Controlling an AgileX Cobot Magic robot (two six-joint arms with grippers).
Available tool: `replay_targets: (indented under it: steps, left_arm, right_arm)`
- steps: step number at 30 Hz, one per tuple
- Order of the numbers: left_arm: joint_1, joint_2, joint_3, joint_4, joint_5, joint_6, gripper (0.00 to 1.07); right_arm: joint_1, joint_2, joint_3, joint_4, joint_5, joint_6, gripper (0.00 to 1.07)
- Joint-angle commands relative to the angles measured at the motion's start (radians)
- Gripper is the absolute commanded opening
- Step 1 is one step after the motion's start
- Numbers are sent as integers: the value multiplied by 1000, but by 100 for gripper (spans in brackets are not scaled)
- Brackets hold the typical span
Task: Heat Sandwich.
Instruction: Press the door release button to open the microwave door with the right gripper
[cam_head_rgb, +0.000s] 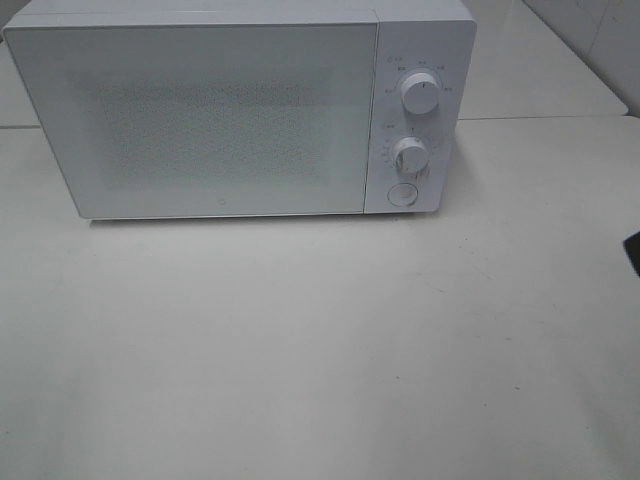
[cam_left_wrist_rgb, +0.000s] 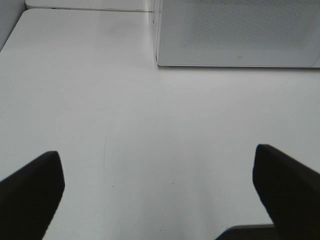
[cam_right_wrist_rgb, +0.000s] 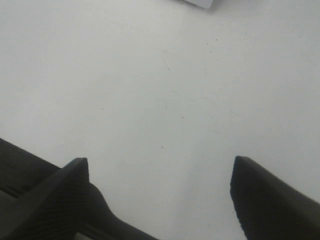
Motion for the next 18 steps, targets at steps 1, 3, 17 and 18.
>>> replay_targets:
  steps: [1, 3, 17, 18]
  left_arm:
    - [5, -17, 2, 1, -4, -7, 97]
    - [5, -17, 2, 1, -4, -7, 97]
    - [5, -17, 2, 1, -4, -7, 97]
    - [5, -17, 2, 1, -4, -7, 97]
  right_arm:
    - [-32, -100, 43, -33, 14, -11, 76]
    - [-55, -129, 57, -35, 15, -11, 76]
    - [-390, -497, 215, -18, -13, -13, 76]
    - [-402, -518, 223, -18, -13, -14, 76]
